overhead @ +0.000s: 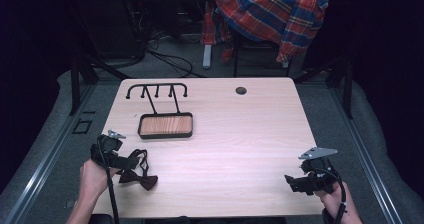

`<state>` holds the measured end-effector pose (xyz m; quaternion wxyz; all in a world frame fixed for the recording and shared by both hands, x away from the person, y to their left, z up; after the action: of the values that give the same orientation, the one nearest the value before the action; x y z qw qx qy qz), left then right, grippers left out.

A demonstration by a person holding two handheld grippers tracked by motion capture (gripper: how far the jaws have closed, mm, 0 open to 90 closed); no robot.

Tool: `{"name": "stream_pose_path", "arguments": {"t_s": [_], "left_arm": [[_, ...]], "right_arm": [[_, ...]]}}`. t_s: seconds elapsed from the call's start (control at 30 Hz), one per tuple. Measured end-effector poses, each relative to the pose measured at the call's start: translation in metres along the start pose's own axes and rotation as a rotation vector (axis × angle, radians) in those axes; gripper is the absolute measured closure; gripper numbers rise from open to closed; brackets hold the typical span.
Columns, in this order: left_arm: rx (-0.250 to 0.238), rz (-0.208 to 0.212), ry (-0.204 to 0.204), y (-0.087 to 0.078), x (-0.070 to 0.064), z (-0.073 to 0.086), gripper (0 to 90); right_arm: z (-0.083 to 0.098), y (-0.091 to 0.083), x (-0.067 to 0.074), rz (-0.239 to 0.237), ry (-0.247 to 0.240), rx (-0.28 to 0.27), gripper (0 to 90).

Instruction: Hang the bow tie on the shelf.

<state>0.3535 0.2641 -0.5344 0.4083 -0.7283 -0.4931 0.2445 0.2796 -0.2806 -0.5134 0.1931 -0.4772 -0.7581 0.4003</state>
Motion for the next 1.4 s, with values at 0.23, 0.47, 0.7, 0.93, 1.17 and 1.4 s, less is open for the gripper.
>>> {"name": "stream_pose_path", "arguments": {"t_s": [0.23,0.47,0.7,0.93,1.17,1.4], "left_arm": [[-0.001,0.009,-0.013,0.001,0.002,0.001,0.3],[-0.004,0.015,-0.025,0.0,0.004,0.001,0.3],[-0.025,0.036,-0.043,0.0,0.007,0.001,0.0],[0.001,0.032,-0.065,0.007,0.016,0.004,0.1],[0.011,0.03,-0.099,0.015,0.025,0.001,0.1],[0.035,0.043,-0.084,0.026,0.025,-0.002,0.2]], "right_arm": [[-0.001,0.002,0.002,0.001,-0.022,0.013,14.9],[0.0,0.001,0.003,0.002,-0.02,0.012,14.9],[0.0,0.002,0.002,0.021,-0.036,0.034,14.9],[0.0,0.004,0.004,0.016,-0.041,0.037,14.9],[-0.001,0.005,0.003,0.027,-0.036,0.054,14.9],[0.0,0.005,0.003,0.025,-0.031,0.056,14.9]]}}
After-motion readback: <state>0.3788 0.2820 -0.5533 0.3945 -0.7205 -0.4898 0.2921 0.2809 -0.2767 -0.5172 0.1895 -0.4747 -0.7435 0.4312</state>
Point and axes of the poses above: each handheld gripper's, and its own axes: y roughly forward along the jaws, z roughly out of its underside, x roughly to its left, the point moved 4 cm from there along y, roughly forward along the jaws, and after that the axes turned 3 degrees about -x, right-handed, at the moved point
